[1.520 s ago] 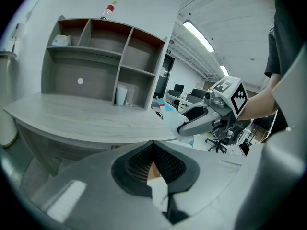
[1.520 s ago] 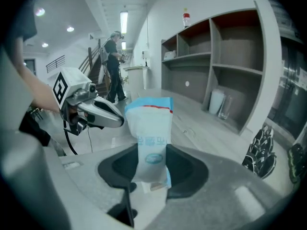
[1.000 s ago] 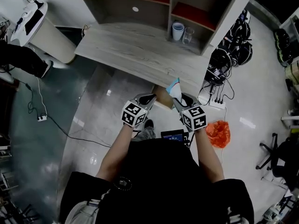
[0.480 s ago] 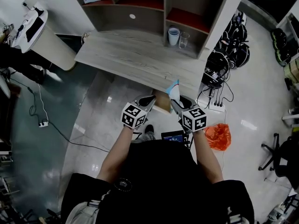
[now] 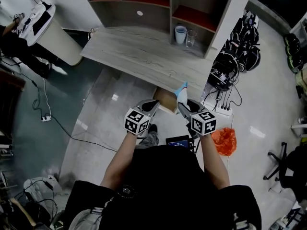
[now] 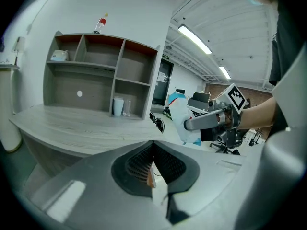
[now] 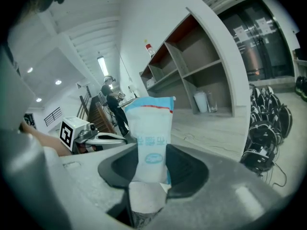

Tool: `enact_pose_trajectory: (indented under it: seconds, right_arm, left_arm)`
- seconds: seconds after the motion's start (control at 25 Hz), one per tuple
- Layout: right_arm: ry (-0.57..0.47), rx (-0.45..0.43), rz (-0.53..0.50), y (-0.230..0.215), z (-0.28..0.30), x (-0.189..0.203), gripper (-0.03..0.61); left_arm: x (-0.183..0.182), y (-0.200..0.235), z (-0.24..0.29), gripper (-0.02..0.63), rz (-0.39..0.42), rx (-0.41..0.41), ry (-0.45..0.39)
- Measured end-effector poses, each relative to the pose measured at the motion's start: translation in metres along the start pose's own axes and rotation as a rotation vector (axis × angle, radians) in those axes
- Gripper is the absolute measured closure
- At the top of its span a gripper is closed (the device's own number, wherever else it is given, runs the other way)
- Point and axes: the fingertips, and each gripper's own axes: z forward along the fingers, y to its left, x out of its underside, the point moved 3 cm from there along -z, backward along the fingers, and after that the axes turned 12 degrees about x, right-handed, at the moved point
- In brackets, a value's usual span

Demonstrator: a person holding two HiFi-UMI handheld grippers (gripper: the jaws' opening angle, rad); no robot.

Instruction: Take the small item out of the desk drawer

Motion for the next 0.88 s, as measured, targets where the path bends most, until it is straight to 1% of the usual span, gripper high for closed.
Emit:
enact_pose_trajectory:
  seconds: [0.2,0.32,0.36,0.4,0.56,0.72,0.76,0.8,0.88]
  right_arm:
    - [0.013,-0.049,0.017,-0.004,-0.011,0.012,0.417]
    - [0.027,-0.067,0.032,-0.006,-0.017,0.022,0.417]
    - [0.032,-0.070,0.036,-0.006,-0.019,0.025,0.417]
    - [0.035,-0.072,0.040,-0.006,-0.020,0.028,0.417]
    - [0.036,-0.080,0.043,-0.001,-0.026,0.034,0.417]
    - [0.016,-0.072,0.049,0.004,-0.033,0.033,0.417]
    - [0.010,-0.068,0.050,0.005,-0.034,0.032,0.417]
    - [0.005,-0.063,0.052,0.006,-0.036,0.032,0.417]
    - [-0.001,-0.050,0.055,0.009,-0.041,0.034,0.417]
  left_arm:
    - [0.015,-0.021,-0.007,0.614,-0.052,-0.040,-0.029]
    - [0.025,-0.035,-0.013,0.612,-0.090,-0.052,-0.049]
    - [0.028,-0.039,-0.016,0.594,-0.102,-0.056,-0.056]
    - [0.031,-0.041,-0.019,0.583,-0.110,-0.065,-0.062]
    - [0.036,-0.045,-0.031,0.583,-0.116,-0.088,-0.072]
    - [0.030,-0.047,-0.039,0.583,-0.100,-0.078,-0.085]
    - [0.027,-0.048,-0.040,0.584,-0.101,-0.068,-0.101]
    - [0.023,-0.051,-0.041,0.605,-0.105,-0.052,-0.122]
    - [0.017,-0.060,-0.045,0.612,-0.111,-0.015,-0.164]
